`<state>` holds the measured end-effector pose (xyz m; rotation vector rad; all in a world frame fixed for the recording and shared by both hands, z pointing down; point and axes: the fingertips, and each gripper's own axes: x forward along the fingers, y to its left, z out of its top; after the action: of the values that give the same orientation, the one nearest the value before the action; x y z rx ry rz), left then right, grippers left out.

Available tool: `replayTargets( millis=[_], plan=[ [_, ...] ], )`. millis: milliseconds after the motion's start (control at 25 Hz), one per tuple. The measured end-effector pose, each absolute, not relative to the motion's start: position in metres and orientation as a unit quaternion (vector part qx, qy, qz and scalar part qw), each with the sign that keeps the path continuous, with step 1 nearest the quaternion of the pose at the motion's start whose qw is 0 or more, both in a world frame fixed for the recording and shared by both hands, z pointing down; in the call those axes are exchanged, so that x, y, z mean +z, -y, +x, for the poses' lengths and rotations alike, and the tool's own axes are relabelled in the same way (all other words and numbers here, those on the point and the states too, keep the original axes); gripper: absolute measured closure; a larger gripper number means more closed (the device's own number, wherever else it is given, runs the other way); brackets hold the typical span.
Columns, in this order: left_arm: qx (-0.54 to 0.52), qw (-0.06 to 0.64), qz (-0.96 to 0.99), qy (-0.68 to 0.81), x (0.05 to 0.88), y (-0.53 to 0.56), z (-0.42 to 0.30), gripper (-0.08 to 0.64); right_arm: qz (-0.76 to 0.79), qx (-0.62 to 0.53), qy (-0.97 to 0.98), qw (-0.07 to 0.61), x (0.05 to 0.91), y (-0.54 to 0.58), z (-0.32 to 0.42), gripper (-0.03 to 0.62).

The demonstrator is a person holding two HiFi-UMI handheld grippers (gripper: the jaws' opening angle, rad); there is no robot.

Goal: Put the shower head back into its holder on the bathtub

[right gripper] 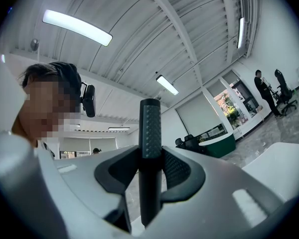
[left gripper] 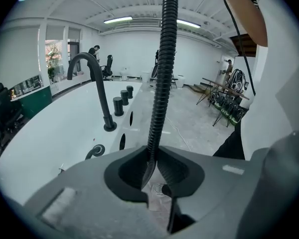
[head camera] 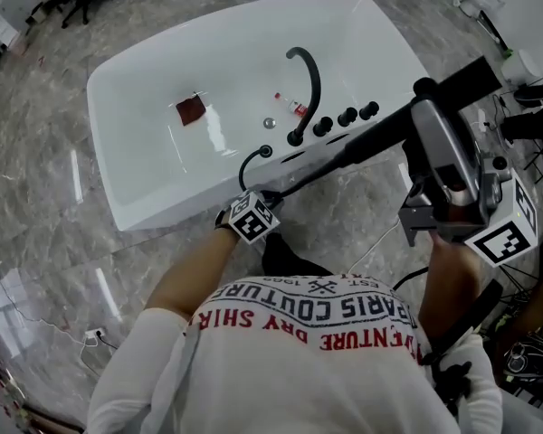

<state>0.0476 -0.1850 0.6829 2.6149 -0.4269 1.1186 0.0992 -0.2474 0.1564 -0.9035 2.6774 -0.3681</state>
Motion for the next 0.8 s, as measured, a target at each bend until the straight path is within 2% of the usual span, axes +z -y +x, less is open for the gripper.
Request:
replayTargets(
  millis=[240, 400, 600, 800],
  plan=[
    [0.372, 0.142, 0.906, 0.145, 0.672, 0.18, 0.035, 0.497, -0.329, -0.122, -0.925, 0.144, 0.162, 0.252, 0.11, 0.454],
    [0.341, 0.155, 0.912, 0.168, 0.649, 0.179, 0.004, 0.497, -0.38, -0.095, -0.915, 0.099, 0.182, 0.261, 0.125, 0.454],
    [0.292, 0.131, 0.923, 0.213, 0.587, 0.192, -0.036, 0.499, -0.393, -0.1, -0.911, 0.077, 0.202, 0.261, 0.13, 0.454],
    [0.22, 0.093, 0.934, 0.264, 0.5, 0.225, -0.062, 0.499, -0.401, -0.086, -0.912, 0.028, 0.224, 0.256, 0.121, 0.454]
  ],
)
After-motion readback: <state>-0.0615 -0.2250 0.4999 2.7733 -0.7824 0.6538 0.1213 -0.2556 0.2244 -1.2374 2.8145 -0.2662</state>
